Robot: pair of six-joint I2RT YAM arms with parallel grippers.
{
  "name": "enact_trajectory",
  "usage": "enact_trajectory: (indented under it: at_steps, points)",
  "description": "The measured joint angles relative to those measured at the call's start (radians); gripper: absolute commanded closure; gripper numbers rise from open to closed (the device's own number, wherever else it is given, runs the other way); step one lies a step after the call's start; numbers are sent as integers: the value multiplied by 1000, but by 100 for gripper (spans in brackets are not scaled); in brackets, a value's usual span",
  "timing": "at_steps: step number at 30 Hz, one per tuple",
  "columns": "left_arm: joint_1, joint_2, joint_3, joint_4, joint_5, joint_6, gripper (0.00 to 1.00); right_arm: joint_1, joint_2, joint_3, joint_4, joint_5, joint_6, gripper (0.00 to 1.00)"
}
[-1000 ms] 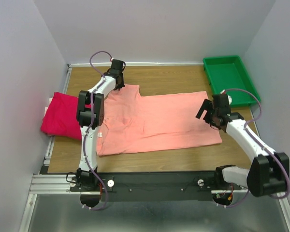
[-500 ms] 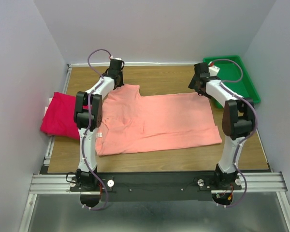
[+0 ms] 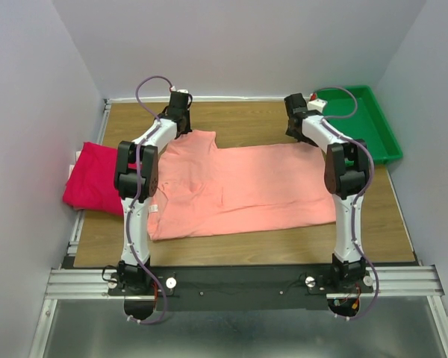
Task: Fold and stack the t-shirts
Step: Fold the tshirt
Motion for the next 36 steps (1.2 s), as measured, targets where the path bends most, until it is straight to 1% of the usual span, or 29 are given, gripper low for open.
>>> enact_trajectory:
  at_steps: [7, 12, 13, 15, 18, 19, 20, 22, 24, 26, 28, 31, 33, 36]
  points:
    - [0, 0, 0, 0, 0, 0, 100, 1, 0, -46, -13, 47, 10, 14]
    - [0, 0, 0, 1, 1, 2, 100, 3, -4, -60, -13, 75, 18, 30]
    - [0, 0, 0, 1, 1, 3, 100, 4, -4, -61, -13, 77, 18, 35]
    - [0, -2, -2, 2, 1, 5, 100, 5, -4, -63, -15, 77, 21, 40]
    - [0, -4, -4, 3, 1, 8, 100, 5, -4, -64, -20, 77, 22, 51]
    - [0, -4, -4, 3, 1, 8, 100, 5, -4, -64, -22, 77, 22, 56]
    - [0, -5, -5, 3, 1, 8, 100, 5, -4, -64, -24, 77, 20, 58]
    - [0, -6, -6, 5, 1, 8, 100, 5, -4, -64, -28, 77, 19, 65]
    - [0, -7, -10, 7, 1, 8, 100, 5, -4, -60, -32, 77, 18, 67]
    - [0, -10, -12, 7, 2, 9, 100, 5, -2, -47, -39, 77, 16, 70]
    - [0, -20, -23, 11, 2, 11, 100, 5, 3, -27, -42, 77, 14, 77]
    - [0, -45, -50, 21, 4, 13, 100, 5, 15, 10, -40, 76, 2, 99]
    - [0, -63, -68, 32, 6, 15, 100, 5, 18, 17, -41, 76, 1, 99]
    - [0, -98, -109, 56, 20, 22, 100, 5, 26, 18, -41, 75, -2, 91]
